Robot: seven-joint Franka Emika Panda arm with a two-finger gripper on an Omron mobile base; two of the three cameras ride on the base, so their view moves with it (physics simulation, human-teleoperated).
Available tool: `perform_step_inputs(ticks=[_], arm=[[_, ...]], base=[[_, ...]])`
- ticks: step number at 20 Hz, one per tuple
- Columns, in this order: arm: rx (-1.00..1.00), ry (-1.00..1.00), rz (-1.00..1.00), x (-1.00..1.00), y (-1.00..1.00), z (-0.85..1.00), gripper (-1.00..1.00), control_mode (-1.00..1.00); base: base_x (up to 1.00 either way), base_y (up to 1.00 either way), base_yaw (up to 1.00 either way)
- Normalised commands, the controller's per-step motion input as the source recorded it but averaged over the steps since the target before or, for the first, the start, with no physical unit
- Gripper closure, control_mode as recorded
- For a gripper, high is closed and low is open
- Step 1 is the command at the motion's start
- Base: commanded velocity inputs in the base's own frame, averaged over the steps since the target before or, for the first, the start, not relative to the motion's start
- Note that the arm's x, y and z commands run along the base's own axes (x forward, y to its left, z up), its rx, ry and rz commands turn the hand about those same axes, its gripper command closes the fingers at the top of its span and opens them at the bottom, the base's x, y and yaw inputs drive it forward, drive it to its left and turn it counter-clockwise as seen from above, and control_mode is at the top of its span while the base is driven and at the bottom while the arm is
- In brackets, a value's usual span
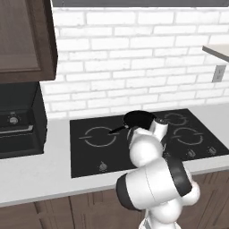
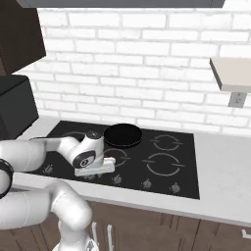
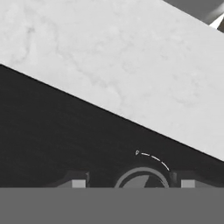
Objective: Turn off the front center burner of the stove.
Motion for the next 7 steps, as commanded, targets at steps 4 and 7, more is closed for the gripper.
perform_step_inputs(ticks=[4,7], arm=[[0.0,-0.21,-0.85,0.24,0.0,0.0,1.0,-1.0],[0.0,-0.2,-0.66,-0.01,0.0,0.0,1.0,-1.0]], base=[[0.0,0.0,0.0],[0.0,0.0,0.0]])
